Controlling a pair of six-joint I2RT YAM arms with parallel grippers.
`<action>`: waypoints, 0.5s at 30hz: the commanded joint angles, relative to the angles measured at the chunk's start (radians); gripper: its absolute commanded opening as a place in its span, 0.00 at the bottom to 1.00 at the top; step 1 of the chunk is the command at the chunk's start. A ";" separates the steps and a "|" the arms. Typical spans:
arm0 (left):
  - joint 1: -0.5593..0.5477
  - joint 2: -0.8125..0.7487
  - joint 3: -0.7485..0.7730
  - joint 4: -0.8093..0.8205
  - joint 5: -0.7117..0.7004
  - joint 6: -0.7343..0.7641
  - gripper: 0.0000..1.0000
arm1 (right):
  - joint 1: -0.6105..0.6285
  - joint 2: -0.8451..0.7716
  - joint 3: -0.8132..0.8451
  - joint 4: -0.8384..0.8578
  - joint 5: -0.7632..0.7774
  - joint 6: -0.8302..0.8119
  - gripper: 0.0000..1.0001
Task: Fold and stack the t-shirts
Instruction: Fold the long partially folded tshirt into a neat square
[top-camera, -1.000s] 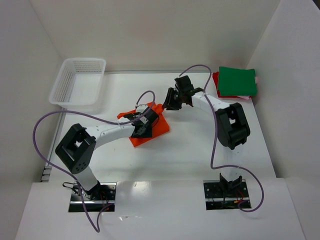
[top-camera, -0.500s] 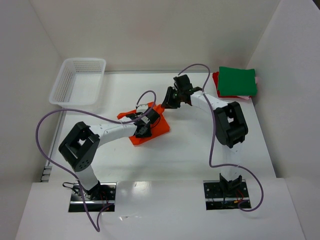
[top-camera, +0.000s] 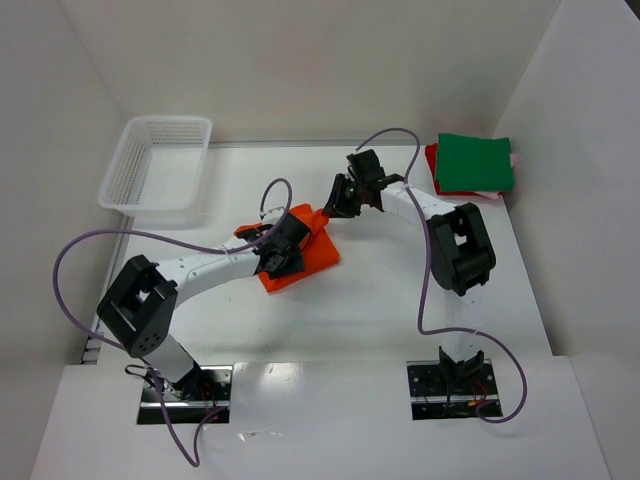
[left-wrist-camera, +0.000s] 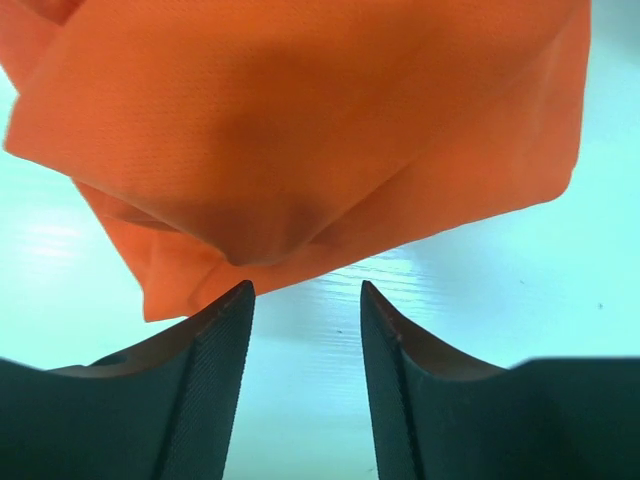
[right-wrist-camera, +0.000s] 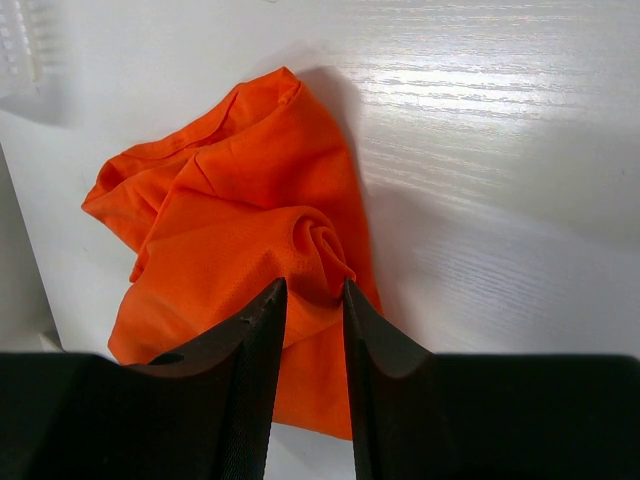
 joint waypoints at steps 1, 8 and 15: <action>0.002 -0.014 -0.015 0.029 0.035 -0.035 0.53 | -0.005 0.003 0.042 0.038 -0.008 -0.015 0.35; 0.002 0.006 -0.015 0.038 0.030 -0.055 0.51 | -0.005 0.003 0.033 0.047 -0.008 -0.015 0.35; 0.002 0.028 -0.005 0.002 -0.063 -0.077 0.49 | -0.014 0.003 0.033 0.047 -0.008 -0.025 0.35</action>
